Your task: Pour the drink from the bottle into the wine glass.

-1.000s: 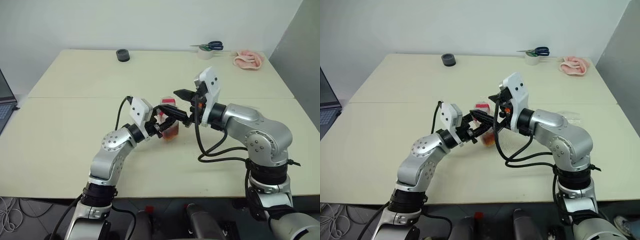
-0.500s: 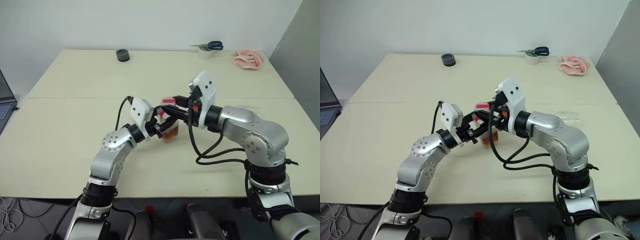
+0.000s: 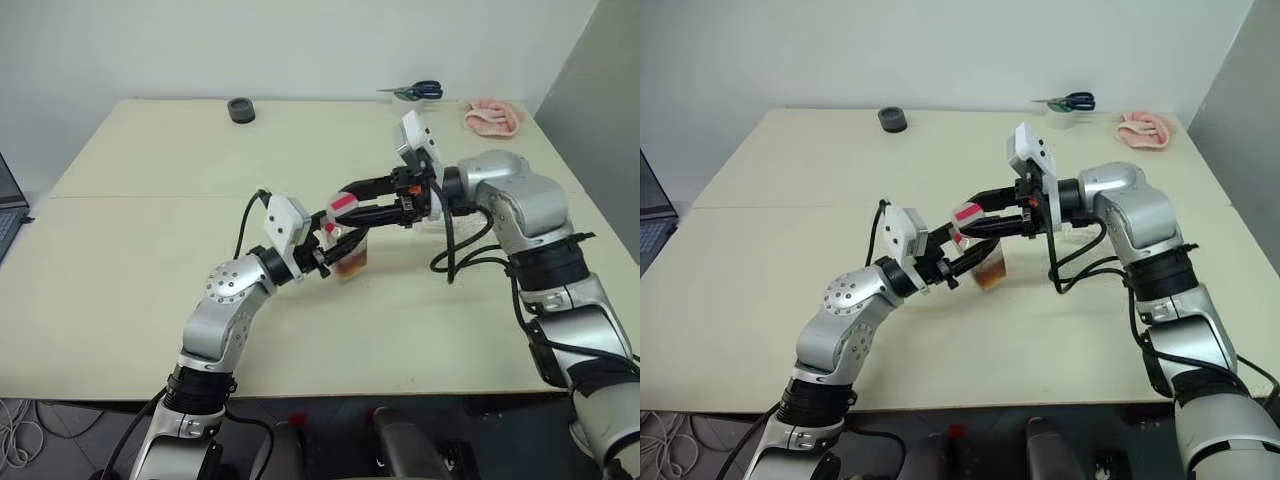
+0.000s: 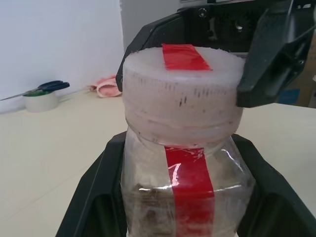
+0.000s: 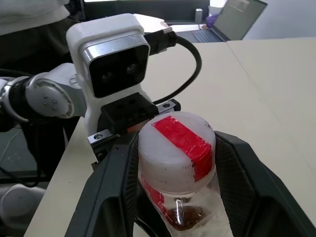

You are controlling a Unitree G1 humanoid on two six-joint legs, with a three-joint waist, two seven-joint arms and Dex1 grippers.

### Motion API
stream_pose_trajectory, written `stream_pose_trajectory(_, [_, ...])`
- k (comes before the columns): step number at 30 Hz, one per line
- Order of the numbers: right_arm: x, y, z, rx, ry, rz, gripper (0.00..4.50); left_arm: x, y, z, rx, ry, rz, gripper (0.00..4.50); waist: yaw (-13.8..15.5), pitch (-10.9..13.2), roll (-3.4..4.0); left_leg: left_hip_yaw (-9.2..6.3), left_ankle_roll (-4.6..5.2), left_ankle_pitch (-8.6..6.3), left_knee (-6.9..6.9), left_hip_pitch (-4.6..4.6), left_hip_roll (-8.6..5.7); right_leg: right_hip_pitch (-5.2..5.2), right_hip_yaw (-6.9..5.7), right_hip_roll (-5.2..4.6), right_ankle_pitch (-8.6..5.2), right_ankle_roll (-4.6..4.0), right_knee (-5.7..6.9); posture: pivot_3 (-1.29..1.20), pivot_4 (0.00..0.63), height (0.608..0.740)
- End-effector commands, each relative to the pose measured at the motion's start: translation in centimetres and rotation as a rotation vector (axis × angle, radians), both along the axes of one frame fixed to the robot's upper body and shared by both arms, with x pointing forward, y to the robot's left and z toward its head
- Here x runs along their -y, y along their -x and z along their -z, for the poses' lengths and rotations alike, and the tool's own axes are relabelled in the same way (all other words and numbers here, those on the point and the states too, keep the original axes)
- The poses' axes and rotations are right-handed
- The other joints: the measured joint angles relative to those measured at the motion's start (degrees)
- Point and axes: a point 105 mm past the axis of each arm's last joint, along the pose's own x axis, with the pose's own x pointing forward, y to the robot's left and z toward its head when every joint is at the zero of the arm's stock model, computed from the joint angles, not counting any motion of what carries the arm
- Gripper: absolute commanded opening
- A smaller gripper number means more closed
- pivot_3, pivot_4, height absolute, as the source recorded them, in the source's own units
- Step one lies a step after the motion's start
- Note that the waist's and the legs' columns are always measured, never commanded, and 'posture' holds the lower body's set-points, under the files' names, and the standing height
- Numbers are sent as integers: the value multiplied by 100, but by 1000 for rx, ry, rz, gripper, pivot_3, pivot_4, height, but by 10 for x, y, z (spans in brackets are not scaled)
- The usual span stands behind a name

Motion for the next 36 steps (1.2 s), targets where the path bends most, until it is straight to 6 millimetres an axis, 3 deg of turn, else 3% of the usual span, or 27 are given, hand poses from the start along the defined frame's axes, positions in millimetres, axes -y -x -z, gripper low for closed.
stream_pose_trajectory(1, [-27,36,-4,10,-13,-302,1882,-8,-6,-15,40,26,-60,2156,0,0,0,1,-1,0,0,0,-2,0,1,-4,6,-10,0,0,150,740])
stream_pose_trajectory(6, [-27,31,-3,-48,-9,-244,1882,-8,-5,-12,29,22,-57,2156,9,0,0,0,-1,0,2,0,-6,0,-1,-10,6,-9,3,0,150,740])
stream_pose_trajectory(13, [-19,29,-20,-25,-95,-146,4365,-4,-7,-12,22,19,-48,2156,8,0,1,-3,-1,0,5,1,-5,0,-4,-8,2,-3,8,0,150,740])
stream_pose_trajectory(14, [-18,28,-21,-16,-103,-124,4500,-3,-8,-11,20,18,-46,2155,11,0,1,-3,-1,0,6,0,-6,0,-4,-8,2,-3,7,0,150,740])
stream_pose_trajectory(24, [-4,15,-33,121,-152,308,4500,-1,-9,-9,13,20,-38,2103,30,0,1,-5,-1,0,6,-2,-6,-1,-4,-9,-3,5,8,0,150,740])
stream_pose_trajectory(36, [0,16,-5,52,-159,609,4500,5,-10,-6,6,21,-8,2080,51,0,0,0,-1,0,9,-3,-7,-2,2,-8,-4,7,8,0,150,740])
